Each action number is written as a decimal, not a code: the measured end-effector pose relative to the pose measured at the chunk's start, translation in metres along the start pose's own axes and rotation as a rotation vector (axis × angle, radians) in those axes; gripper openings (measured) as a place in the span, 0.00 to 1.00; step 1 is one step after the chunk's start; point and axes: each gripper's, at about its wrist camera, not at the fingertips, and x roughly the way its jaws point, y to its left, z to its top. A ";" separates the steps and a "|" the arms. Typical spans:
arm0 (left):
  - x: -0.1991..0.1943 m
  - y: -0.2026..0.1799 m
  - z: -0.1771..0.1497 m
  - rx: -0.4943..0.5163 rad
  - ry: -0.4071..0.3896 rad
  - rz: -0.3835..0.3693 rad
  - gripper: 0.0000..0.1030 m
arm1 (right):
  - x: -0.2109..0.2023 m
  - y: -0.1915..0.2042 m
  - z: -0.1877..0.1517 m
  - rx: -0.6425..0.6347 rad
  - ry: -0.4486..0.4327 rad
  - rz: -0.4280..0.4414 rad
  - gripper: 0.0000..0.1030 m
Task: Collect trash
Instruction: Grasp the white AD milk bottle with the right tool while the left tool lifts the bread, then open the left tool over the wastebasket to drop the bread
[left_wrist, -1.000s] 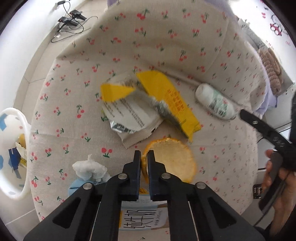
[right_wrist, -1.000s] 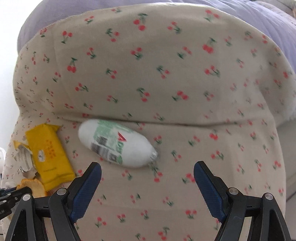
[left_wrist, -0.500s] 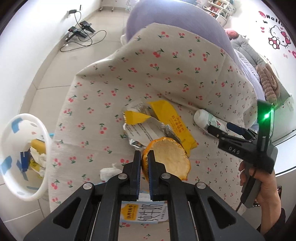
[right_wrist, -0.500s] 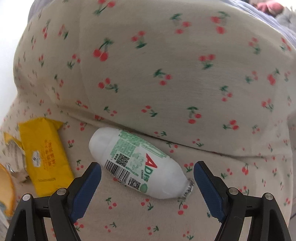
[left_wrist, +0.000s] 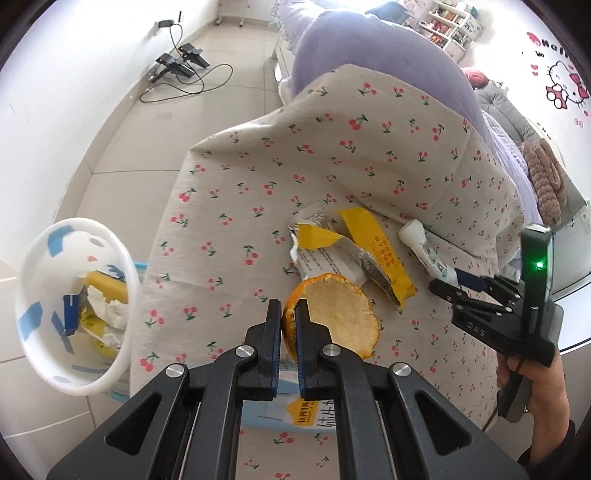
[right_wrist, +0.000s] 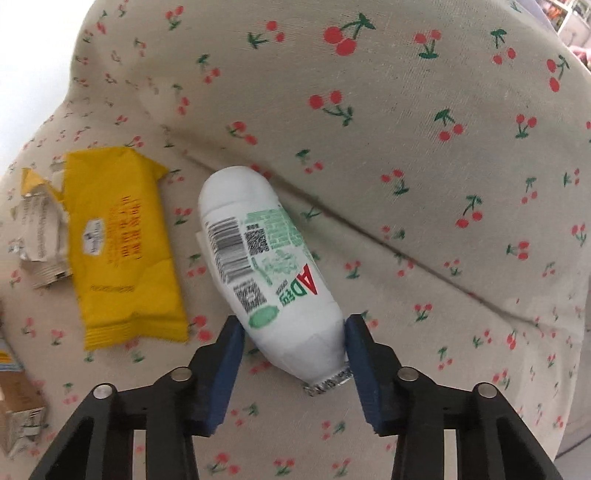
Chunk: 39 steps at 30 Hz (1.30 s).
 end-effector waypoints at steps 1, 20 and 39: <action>-0.002 0.003 0.000 -0.004 -0.004 -0.001 0.06 | -0.004 0.001 -0.003 0.011 0.002 0.008 0.45; -0.058 0.063 -0.010 -0.095 -0.094 -0.006 0.06 | -0.081 0.031 -0.015 0.128 -0.078 0.188 0.44; -0.097 0.155 -0.015 -0.258 -0.182 0.078 0.06 | -0.103 0.122 0.010 0.052 -0.131 0.399 0.44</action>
